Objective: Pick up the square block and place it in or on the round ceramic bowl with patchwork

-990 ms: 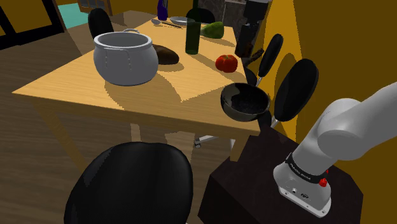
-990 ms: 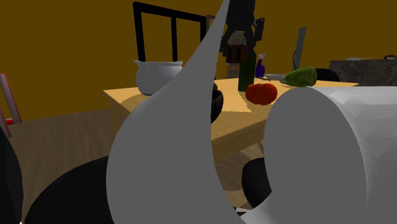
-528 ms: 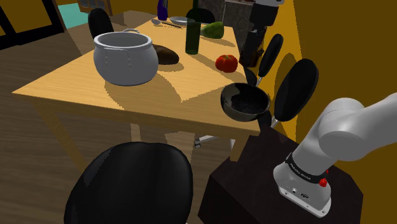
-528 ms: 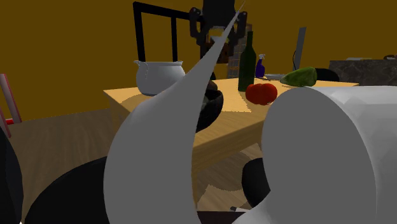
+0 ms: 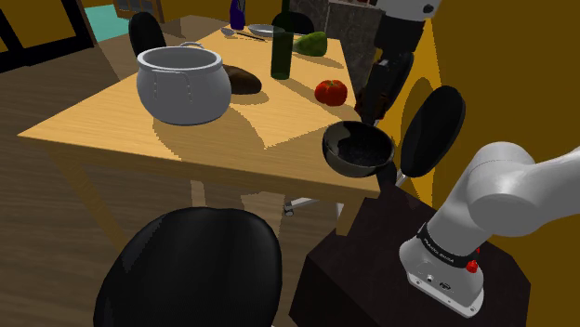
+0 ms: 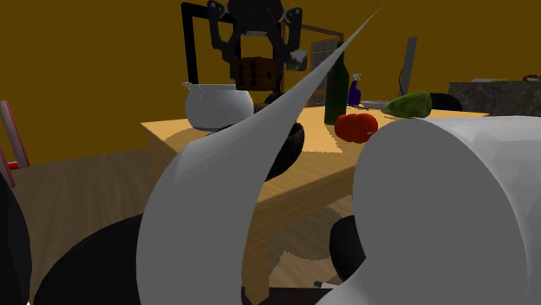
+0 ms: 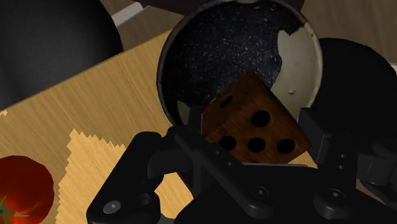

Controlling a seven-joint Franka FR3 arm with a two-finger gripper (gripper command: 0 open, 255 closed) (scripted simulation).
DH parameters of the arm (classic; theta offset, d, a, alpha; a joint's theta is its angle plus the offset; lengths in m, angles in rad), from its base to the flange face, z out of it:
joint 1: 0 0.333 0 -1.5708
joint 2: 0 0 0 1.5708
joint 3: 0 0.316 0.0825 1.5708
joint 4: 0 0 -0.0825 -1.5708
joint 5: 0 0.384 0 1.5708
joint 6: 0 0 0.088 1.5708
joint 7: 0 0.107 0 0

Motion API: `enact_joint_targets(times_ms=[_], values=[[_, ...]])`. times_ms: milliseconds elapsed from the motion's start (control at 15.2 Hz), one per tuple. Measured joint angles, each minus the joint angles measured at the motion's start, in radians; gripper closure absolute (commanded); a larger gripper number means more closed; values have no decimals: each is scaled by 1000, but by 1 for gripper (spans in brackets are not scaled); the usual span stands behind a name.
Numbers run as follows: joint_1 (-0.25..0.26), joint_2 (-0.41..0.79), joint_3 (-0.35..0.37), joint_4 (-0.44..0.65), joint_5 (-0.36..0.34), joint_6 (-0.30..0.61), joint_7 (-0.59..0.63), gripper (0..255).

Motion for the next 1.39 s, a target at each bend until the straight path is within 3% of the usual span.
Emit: enact_joint_targets(times_ms=[726, 1188, 1254, 1386], values=[[10, -36, 20, -164, 19, 128, 7, 255], [10, -35, 21, -176, 20, 141, 6, 255], [10, -35, 21, -176, 20, 141, 6, 0], [10, -35, 21, -176, 20, 141, 6, 0]])
